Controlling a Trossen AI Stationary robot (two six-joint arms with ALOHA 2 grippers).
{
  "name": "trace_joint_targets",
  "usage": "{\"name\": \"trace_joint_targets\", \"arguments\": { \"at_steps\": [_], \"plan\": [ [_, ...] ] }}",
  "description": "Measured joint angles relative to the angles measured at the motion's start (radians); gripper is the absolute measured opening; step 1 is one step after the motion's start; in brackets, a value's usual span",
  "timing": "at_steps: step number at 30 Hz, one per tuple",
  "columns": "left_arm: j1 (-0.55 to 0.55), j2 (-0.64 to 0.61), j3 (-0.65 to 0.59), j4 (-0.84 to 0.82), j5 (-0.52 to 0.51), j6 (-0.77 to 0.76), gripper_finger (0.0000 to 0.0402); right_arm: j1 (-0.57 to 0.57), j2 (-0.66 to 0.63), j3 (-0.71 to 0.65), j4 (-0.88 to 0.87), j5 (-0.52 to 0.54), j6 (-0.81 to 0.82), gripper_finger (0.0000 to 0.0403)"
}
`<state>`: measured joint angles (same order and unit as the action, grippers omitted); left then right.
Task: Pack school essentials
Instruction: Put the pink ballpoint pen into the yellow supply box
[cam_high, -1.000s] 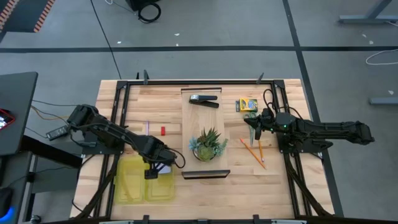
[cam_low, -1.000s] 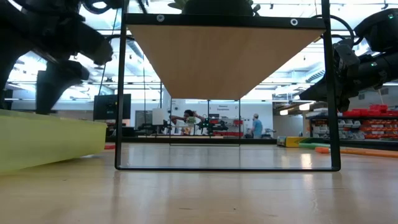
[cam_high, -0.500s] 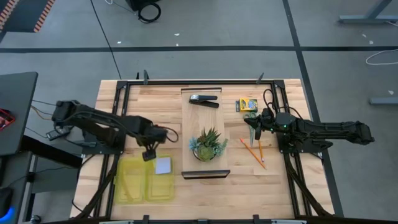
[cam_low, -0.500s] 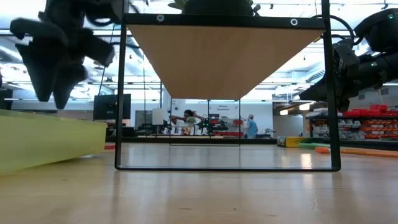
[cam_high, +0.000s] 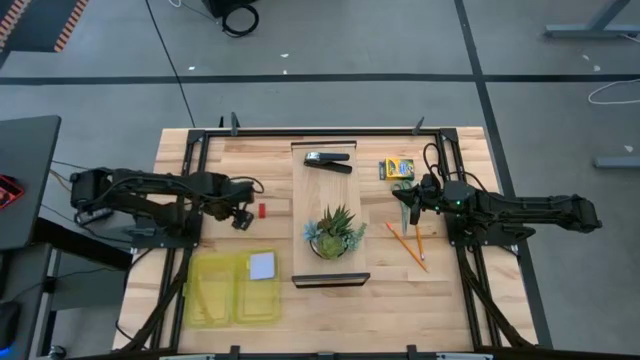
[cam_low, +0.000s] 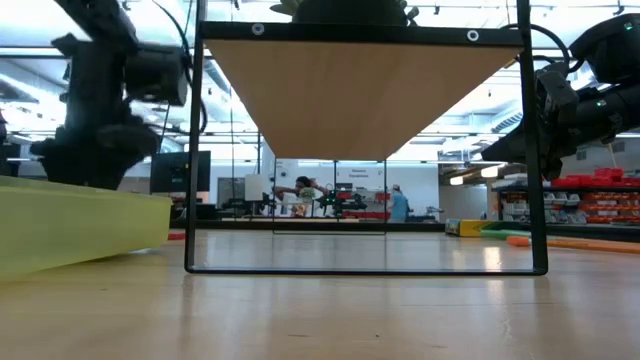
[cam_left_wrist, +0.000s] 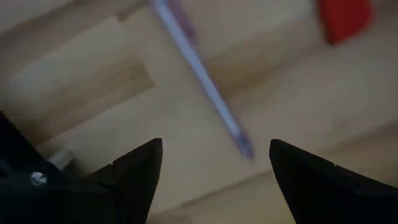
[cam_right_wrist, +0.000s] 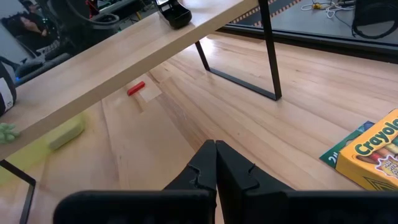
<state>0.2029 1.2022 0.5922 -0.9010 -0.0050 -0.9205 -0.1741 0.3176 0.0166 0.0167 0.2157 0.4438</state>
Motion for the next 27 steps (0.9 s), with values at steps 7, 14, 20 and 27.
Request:
{"name": "trace_joint_targets", "arguments": {
  "at_steps": [7,14,20,27],
  "plan": [
    [0.042,0.000,-0.028,0.068,-0.103,-0.122,0.0270,0.000,0.000,0.000,0.000,0.000,0.000,0.0010],
    [0.040,0.010,-0.028,0.113,-0.175,-0.268,0.0234,0.000,0.000,0.000,0.000,0.000,0.000,0.0010],
    [0.033,0.063,-0.044,0.180,-0.178,-0.403,0.0206,0.000,0.000,0.000,0.000,0.000,0.000,0.0010],
    [-0.021,0.082,-0.044,0.190,-0.223,-0.533,0.0173,0.000,0.000,0.000,0.000,0.000,0.000,0.0010]
  ]
}}
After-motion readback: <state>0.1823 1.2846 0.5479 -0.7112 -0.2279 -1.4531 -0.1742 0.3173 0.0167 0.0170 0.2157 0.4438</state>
